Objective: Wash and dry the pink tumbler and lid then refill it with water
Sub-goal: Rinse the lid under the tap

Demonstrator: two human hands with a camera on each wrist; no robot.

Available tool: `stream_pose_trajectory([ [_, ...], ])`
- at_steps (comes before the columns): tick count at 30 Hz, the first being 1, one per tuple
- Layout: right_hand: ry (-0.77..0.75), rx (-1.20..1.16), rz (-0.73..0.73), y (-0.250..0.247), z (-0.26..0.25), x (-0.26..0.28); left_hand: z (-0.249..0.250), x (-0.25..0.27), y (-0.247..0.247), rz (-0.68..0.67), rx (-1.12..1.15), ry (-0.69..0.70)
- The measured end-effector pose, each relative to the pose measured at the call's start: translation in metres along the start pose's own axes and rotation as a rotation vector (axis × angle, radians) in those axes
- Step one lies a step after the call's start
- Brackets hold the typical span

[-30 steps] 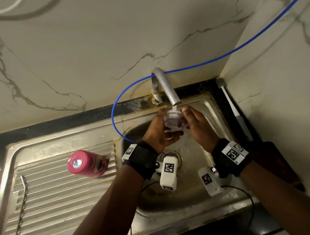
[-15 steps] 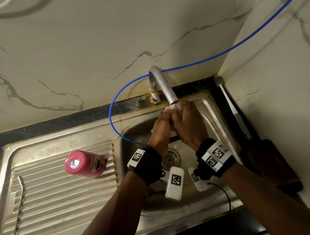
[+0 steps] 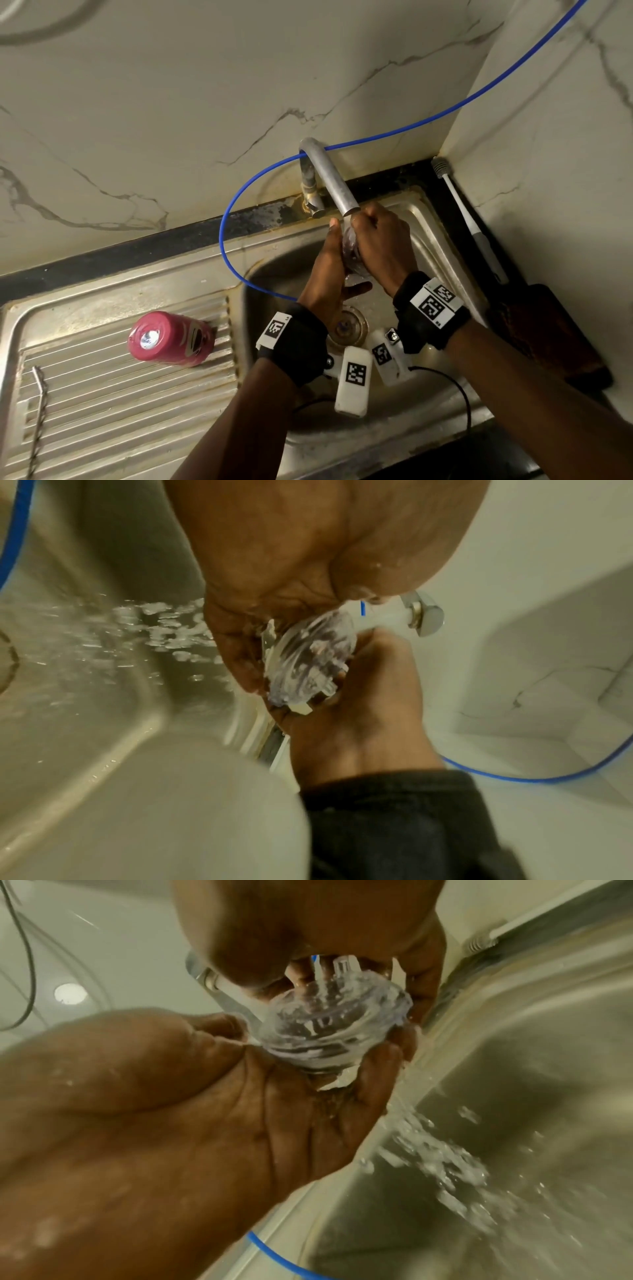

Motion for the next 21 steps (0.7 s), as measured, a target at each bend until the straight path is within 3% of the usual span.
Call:
stream_pose_trajectory([
  [6,-0.150,-0.017,-0.116,0.011,-0.012,0.015,0.004,0.000,-0.006,0.004,0.020,-0.065],
  [12,0.063,0.007,-0.042,0.011,0.004,0.002,0.005,-0.002,-0.005,0.000,0.107,0.032],
  [16,0.203,0.096,-0.122,0.015,0.015,-0.004,0.002,-0.002,-0.006,-0.004,0.125,0.059],
  [18,0.196,0.041,-0.174,0.016,0.010,0.000,0.000,-0.003,-0.007,-0.006,0.118,0.039],
  [21,0.067,0.027,-0.239,0.016,-0.005,0.012,0.000,-0.006,-0.007,-0.005,0.076,-0.016],
])
Point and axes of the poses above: each hand's wrist, its own x-axis away from the middle knuckle, its own y-axis out of the palm, z = x × y, the point moved 10 cm from there along -x, towards the middle knuckle, and after that the axes turned 15 degrees about z, right-handed, at the moved point
